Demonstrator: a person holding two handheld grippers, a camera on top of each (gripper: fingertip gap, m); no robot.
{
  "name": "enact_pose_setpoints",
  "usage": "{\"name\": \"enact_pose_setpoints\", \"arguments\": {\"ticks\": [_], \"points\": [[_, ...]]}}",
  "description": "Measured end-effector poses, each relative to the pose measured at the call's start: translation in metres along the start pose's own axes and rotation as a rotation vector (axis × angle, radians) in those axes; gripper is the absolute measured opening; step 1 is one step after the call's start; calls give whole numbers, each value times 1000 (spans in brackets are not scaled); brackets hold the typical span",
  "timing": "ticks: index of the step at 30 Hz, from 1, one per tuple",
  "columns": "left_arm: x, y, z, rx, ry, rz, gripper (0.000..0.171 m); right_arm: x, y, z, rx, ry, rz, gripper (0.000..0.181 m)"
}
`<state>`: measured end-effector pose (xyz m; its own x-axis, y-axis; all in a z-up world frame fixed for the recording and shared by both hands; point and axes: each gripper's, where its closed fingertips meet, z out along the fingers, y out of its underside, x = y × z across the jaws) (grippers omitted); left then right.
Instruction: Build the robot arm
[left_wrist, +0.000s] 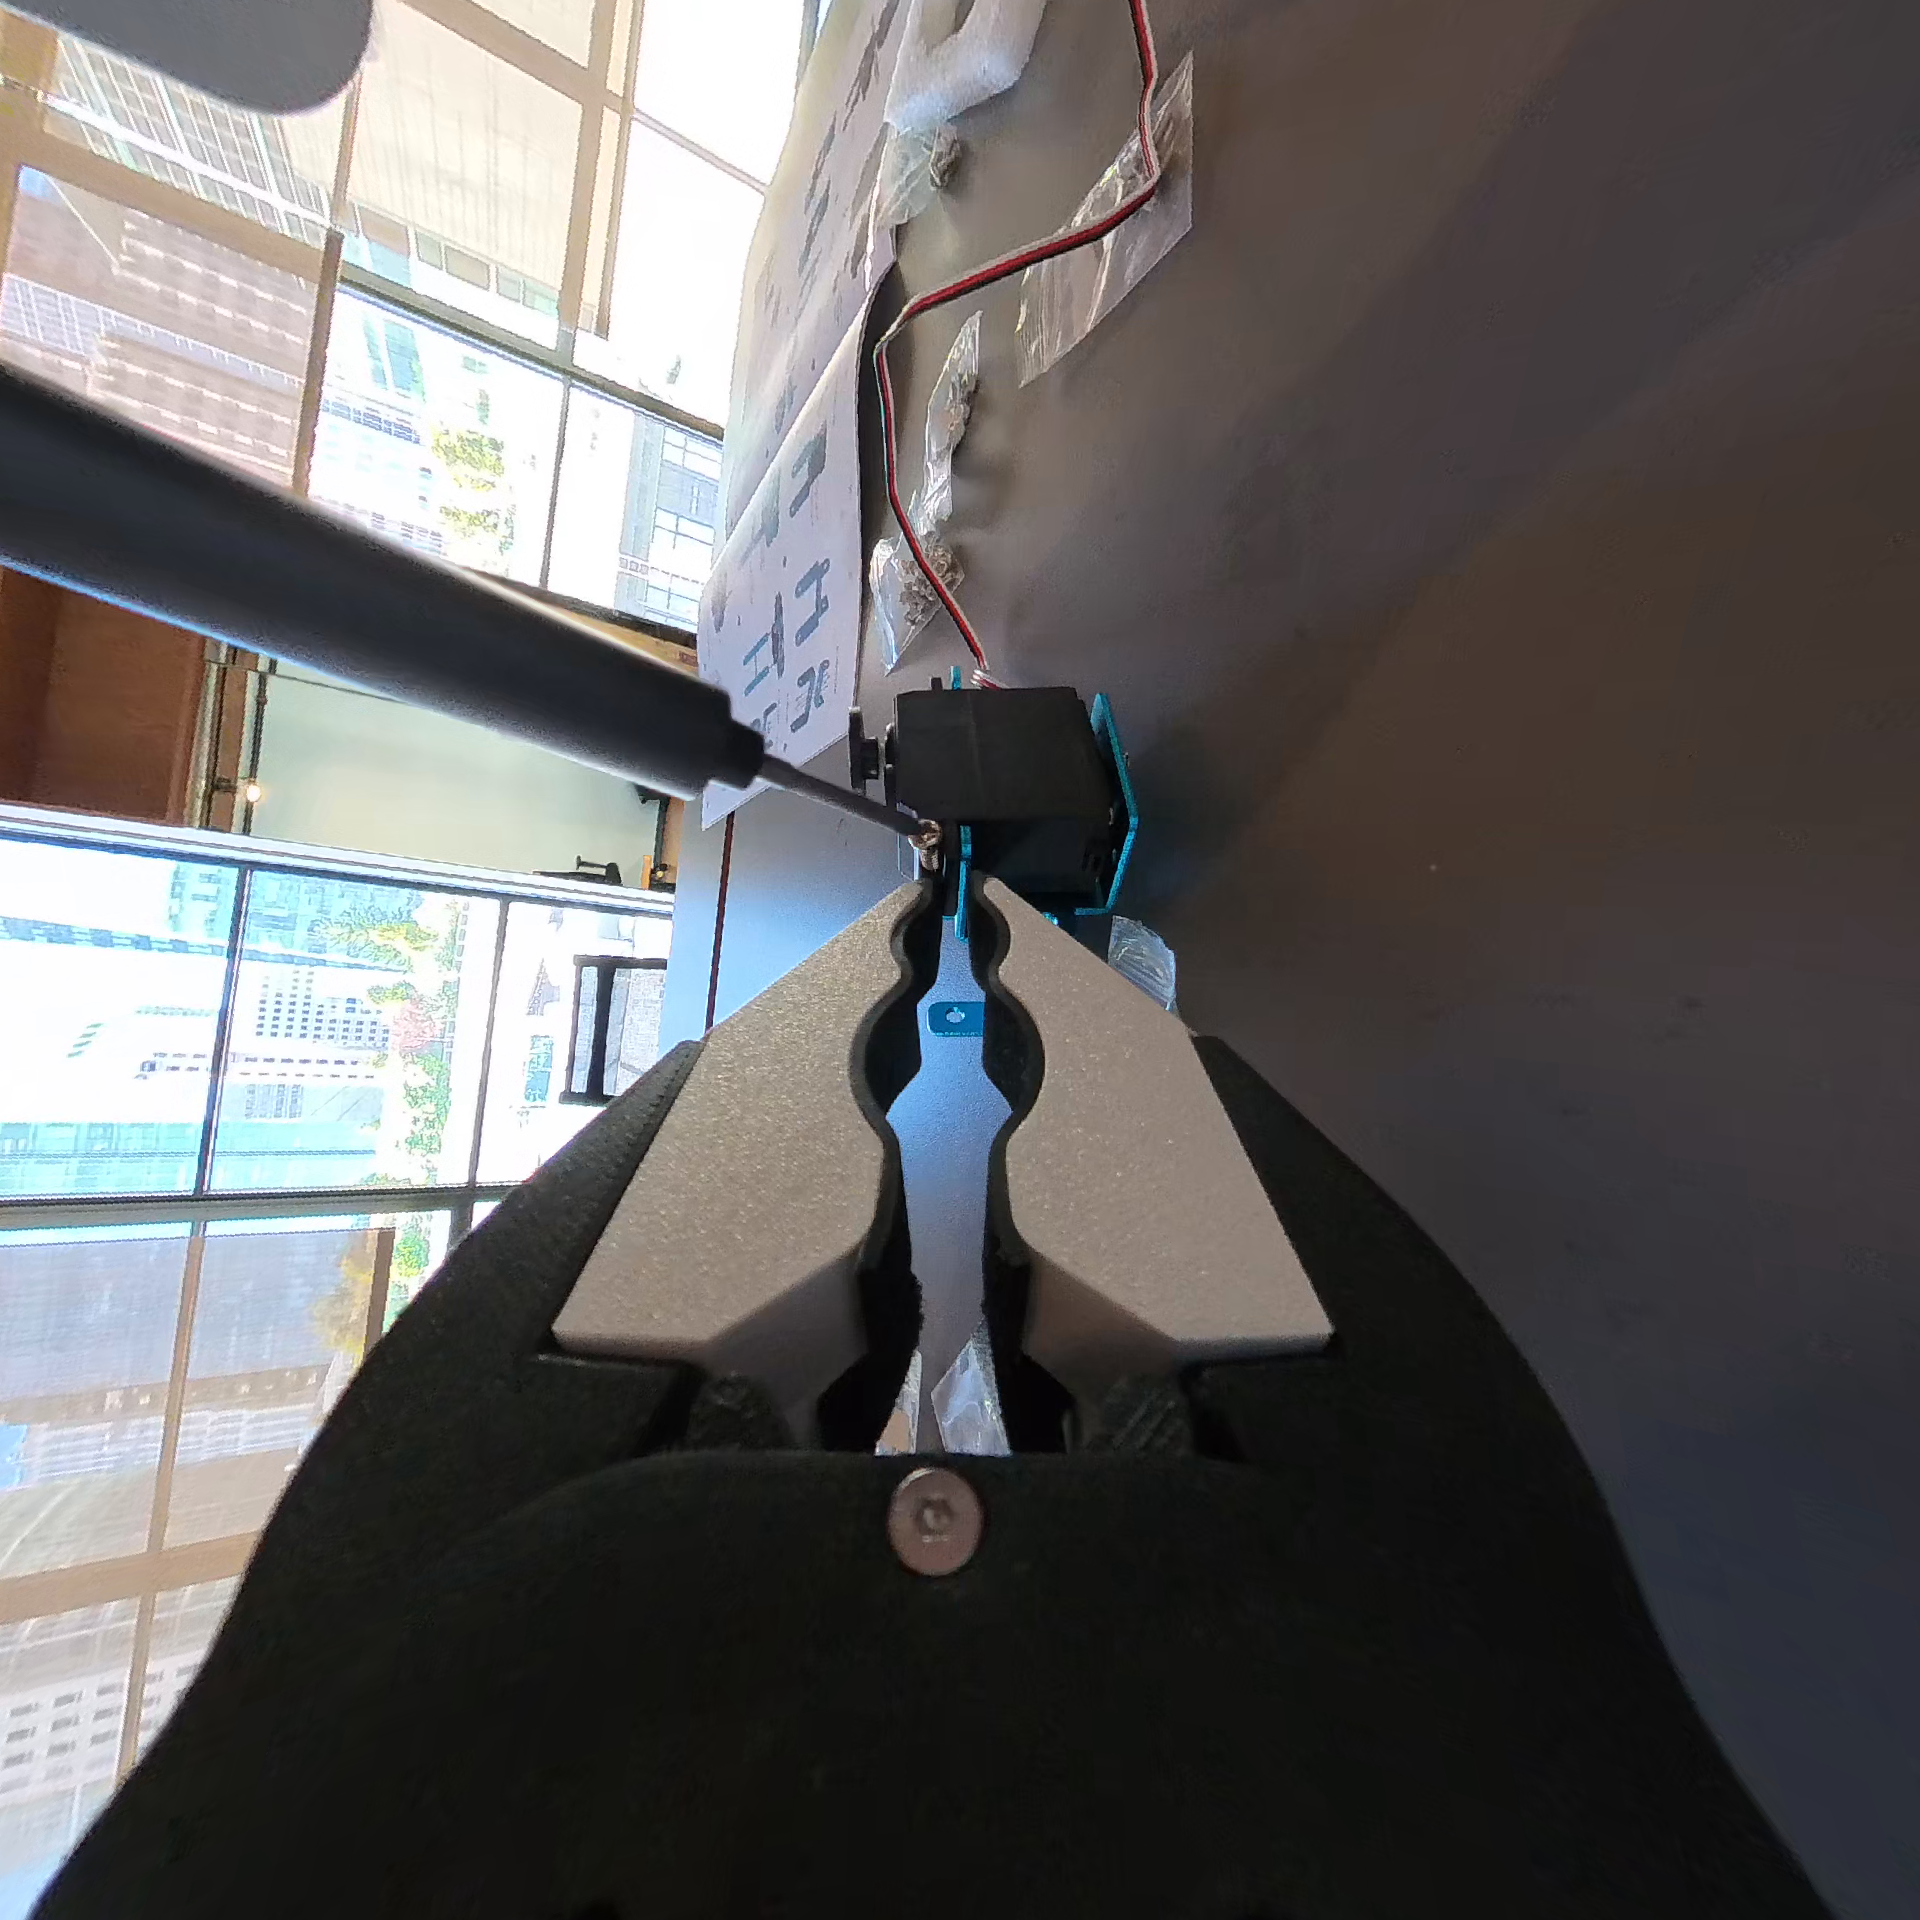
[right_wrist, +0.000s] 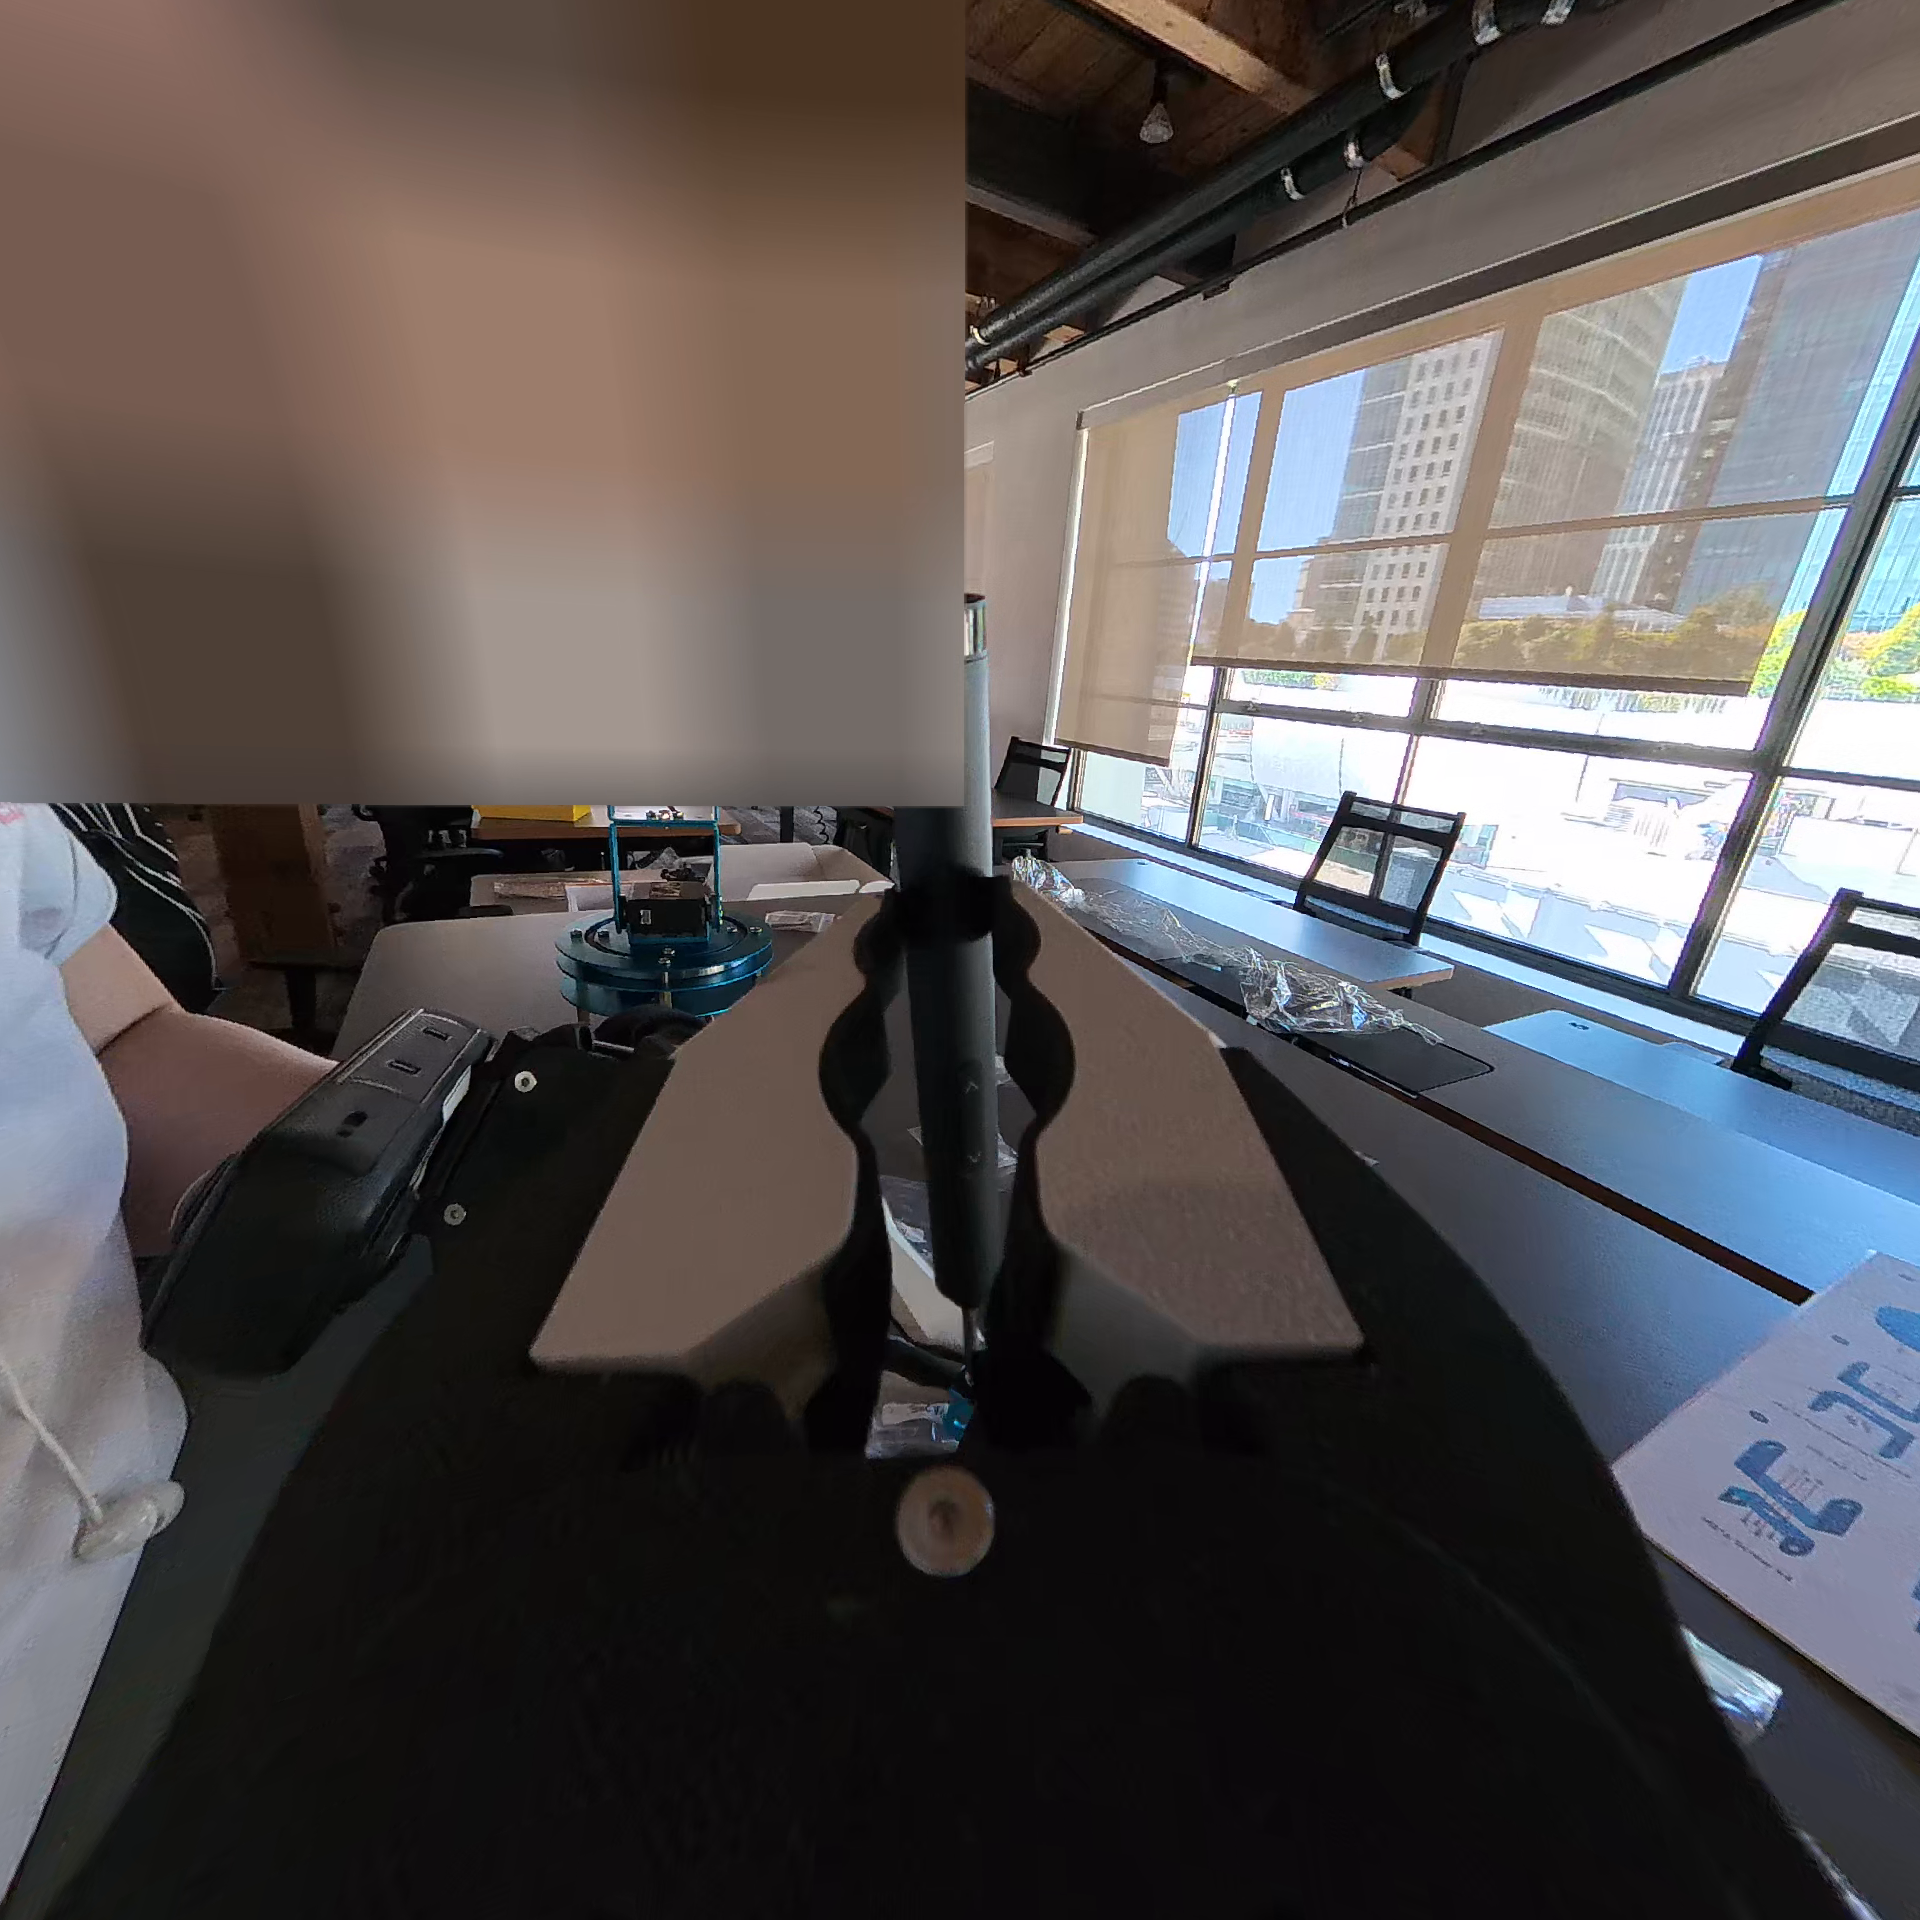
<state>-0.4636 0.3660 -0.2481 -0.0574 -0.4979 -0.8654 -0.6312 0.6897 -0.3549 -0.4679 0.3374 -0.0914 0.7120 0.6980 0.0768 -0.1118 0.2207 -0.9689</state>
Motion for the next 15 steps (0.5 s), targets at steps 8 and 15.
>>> {"name": "enact_pose_setpoints", "arguments": {"ticks": [8,15], "points": [[-1,1,0,-1,-2,-3,4,-2,1,2,-6,-11,-12,16],[-1,0,0,0,-2,-1,4,-4,-4,4,-1,-21,-25,16]]}}
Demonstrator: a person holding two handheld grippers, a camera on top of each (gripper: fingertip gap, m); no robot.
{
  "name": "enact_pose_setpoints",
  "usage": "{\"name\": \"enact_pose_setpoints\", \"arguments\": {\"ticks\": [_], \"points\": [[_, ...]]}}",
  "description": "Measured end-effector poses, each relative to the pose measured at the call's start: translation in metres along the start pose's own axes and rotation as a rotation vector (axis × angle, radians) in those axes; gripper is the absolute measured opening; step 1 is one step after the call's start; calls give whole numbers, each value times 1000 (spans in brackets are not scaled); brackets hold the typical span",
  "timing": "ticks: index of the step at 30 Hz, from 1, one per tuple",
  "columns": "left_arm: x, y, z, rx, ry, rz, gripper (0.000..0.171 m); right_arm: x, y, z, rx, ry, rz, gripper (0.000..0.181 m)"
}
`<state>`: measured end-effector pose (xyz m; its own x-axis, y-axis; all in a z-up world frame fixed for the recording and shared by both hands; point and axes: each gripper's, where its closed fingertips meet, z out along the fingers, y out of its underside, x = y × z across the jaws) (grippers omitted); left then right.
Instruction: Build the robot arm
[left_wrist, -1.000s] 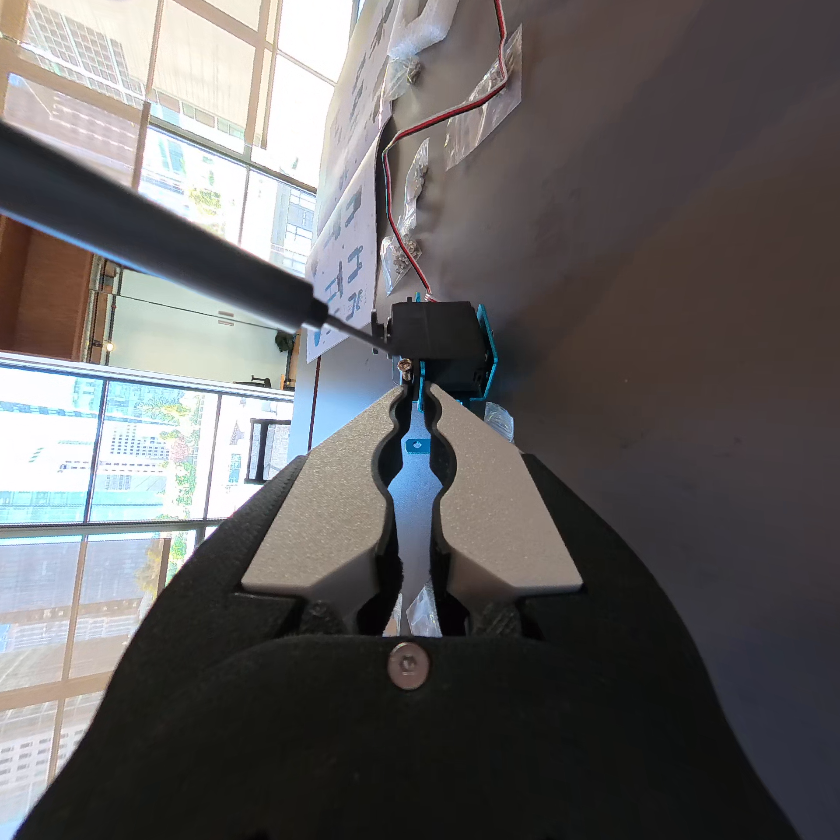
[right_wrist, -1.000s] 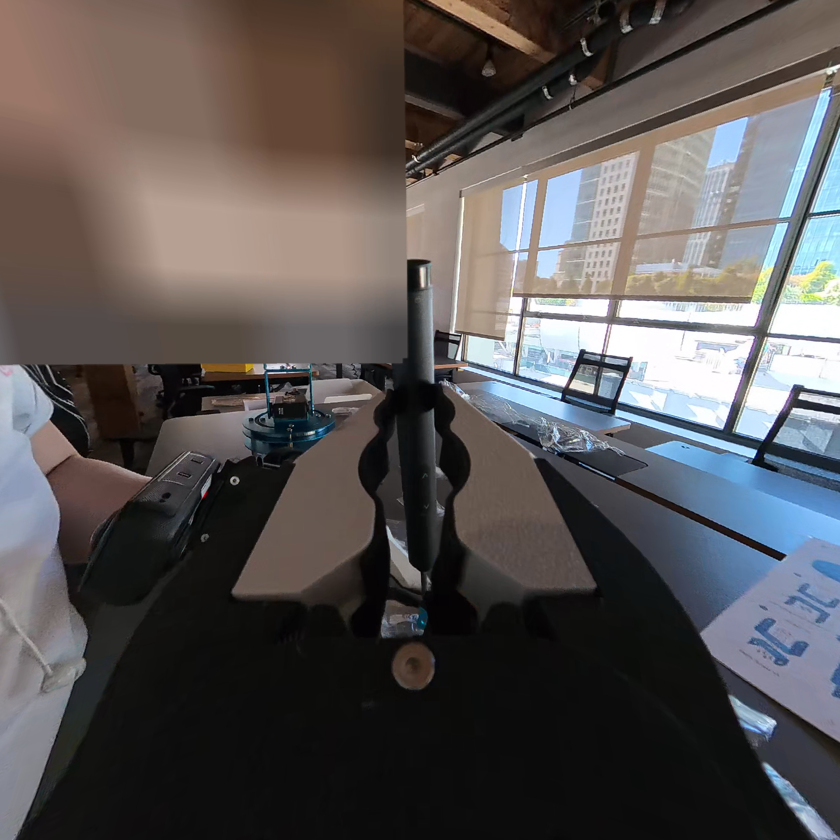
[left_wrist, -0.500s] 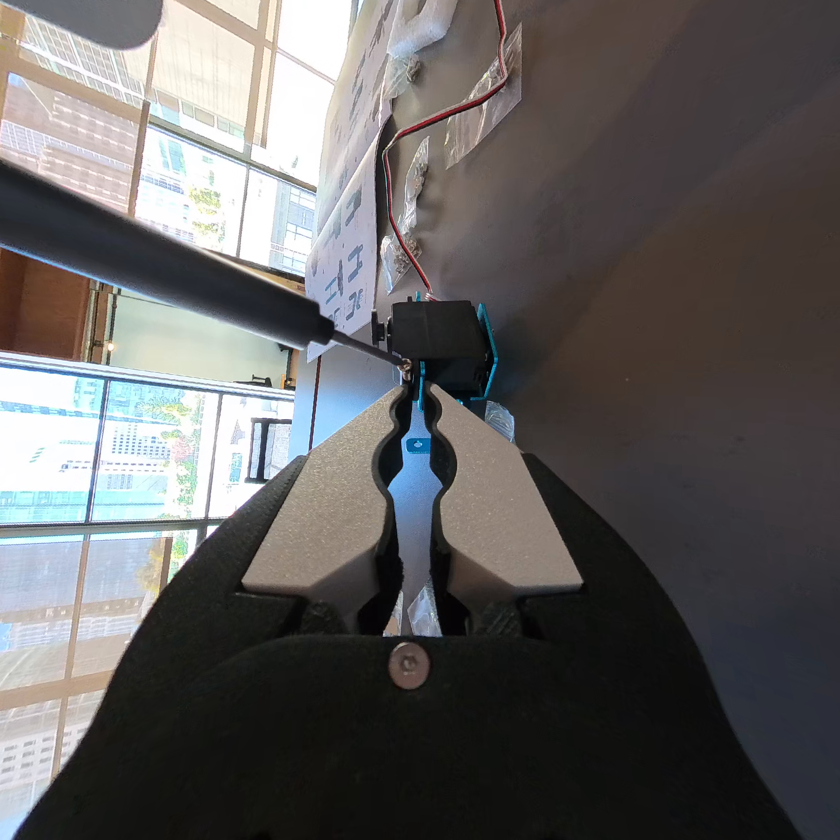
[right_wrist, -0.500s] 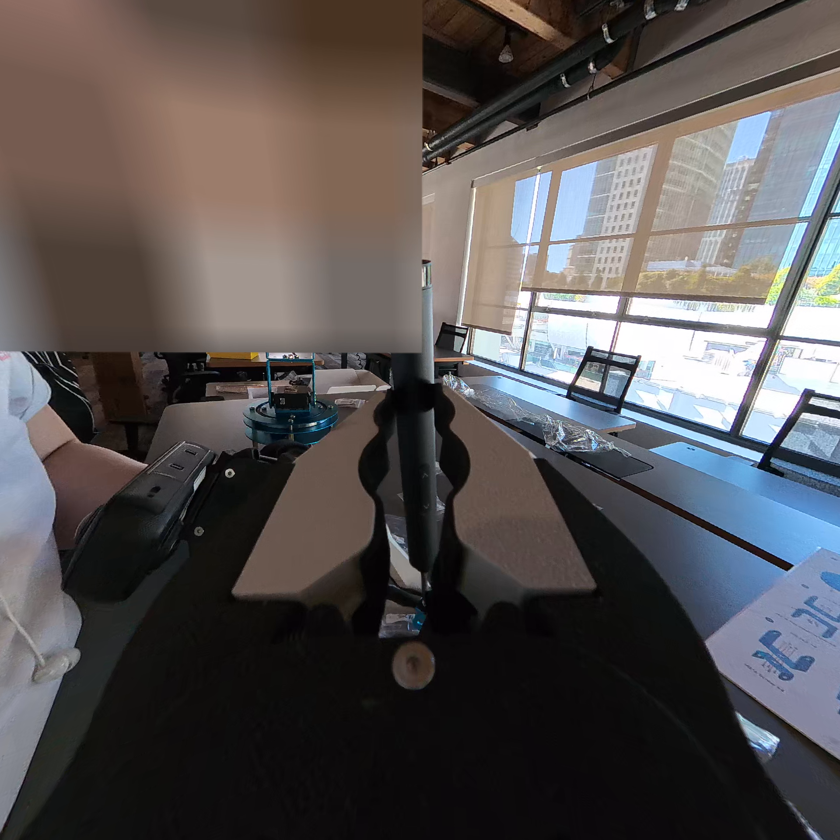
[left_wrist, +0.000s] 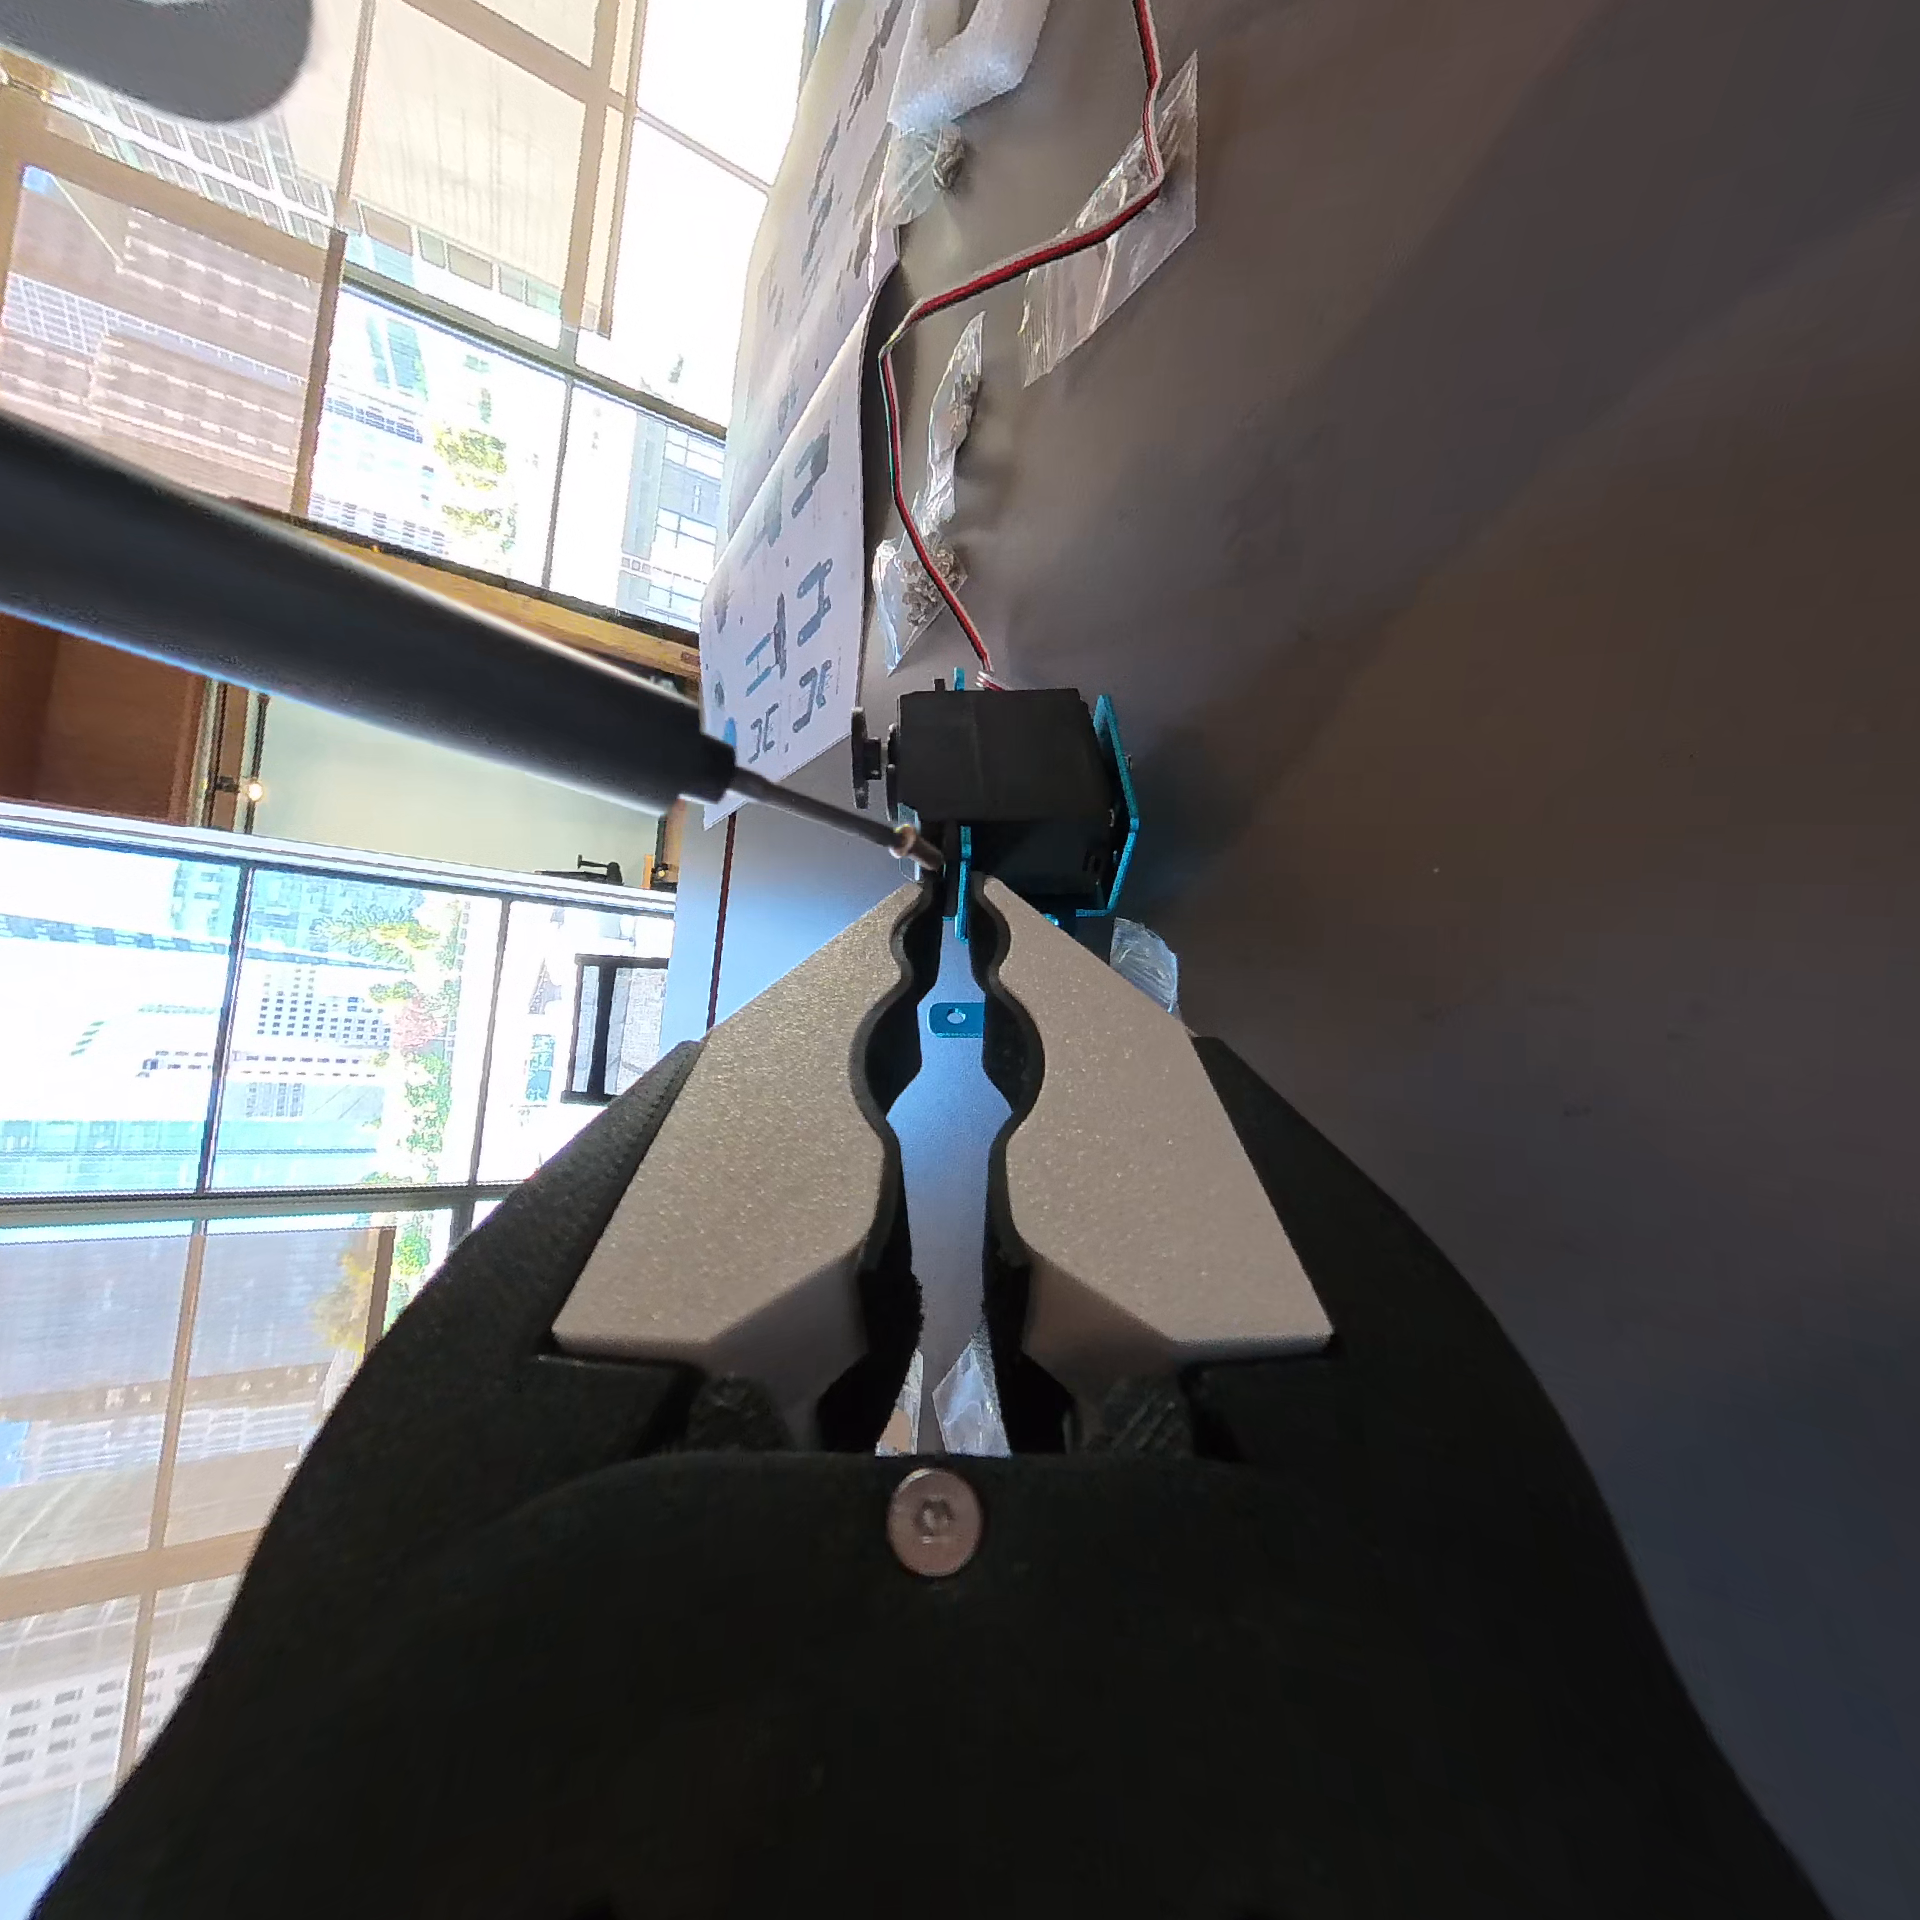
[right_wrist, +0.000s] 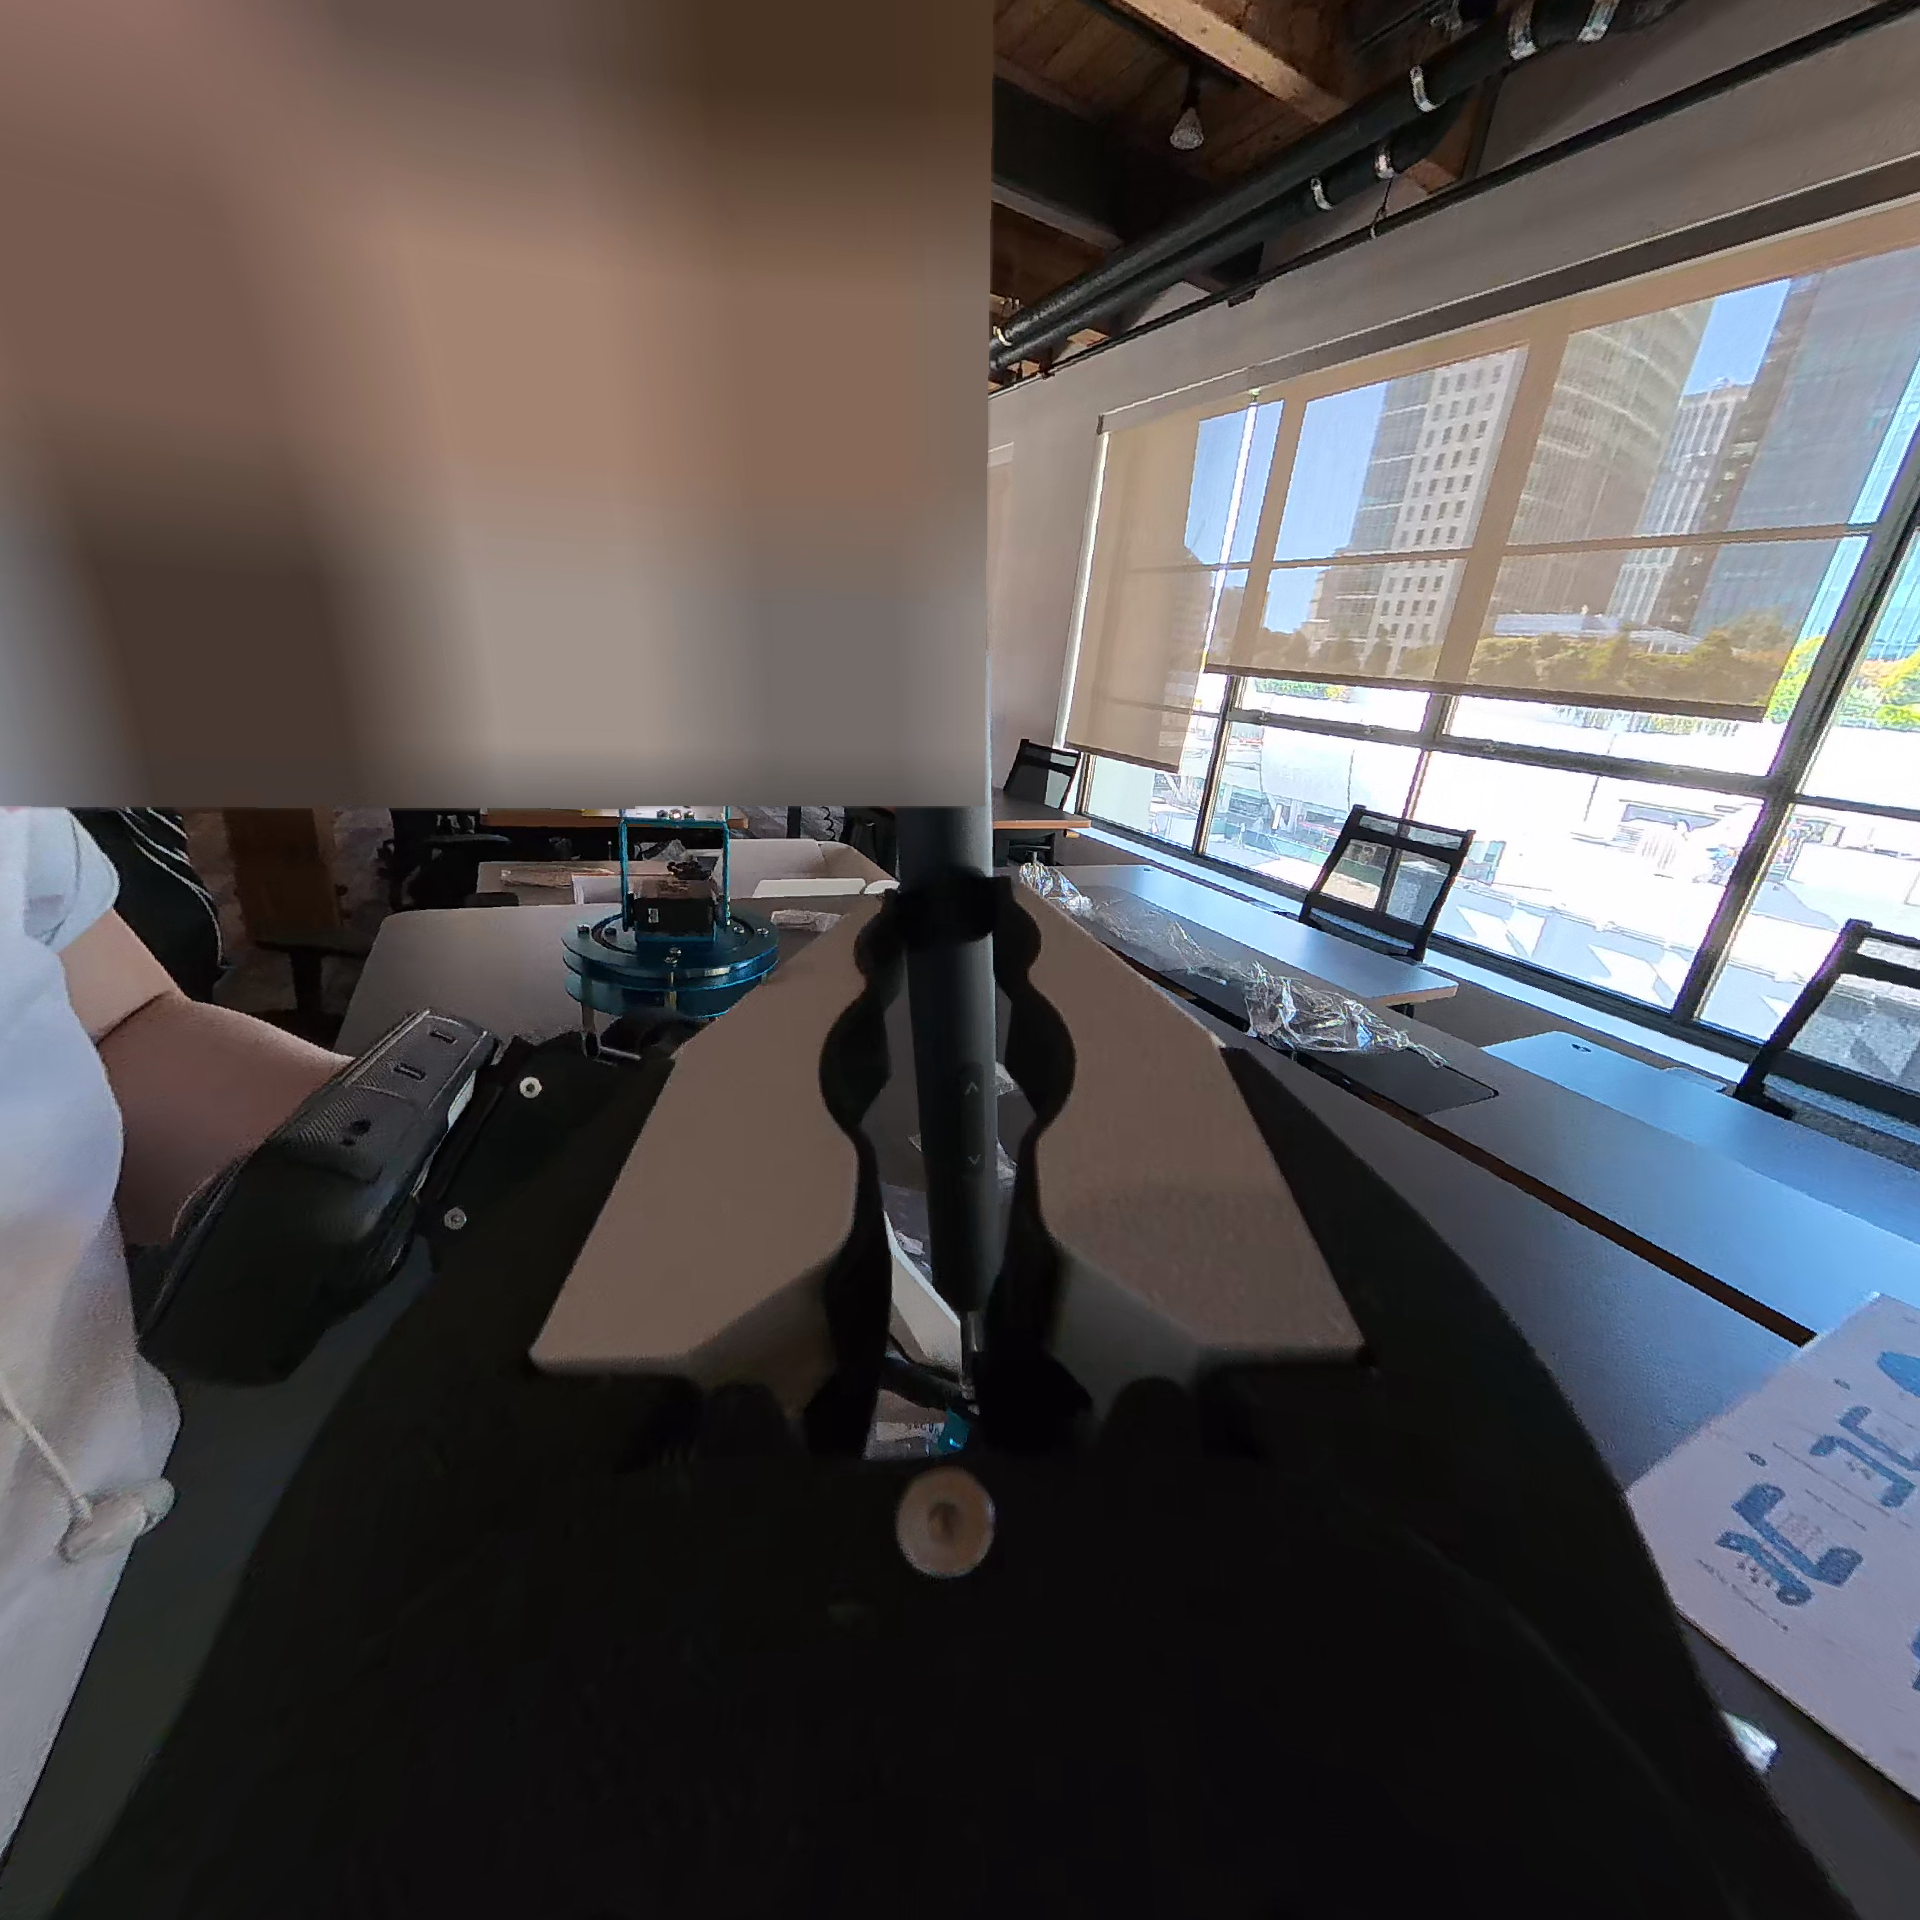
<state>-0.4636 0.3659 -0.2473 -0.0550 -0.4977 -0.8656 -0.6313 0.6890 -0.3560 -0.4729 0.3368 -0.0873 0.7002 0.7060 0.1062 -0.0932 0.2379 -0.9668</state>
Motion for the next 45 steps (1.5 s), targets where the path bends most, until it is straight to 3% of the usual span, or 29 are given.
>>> {"name": "enact_pose_setpoints", "arguments": {"ticks": [45], "points": [[6,-3,-1,5,6,40,4,41,21,16,-235,87,262,16]]}}
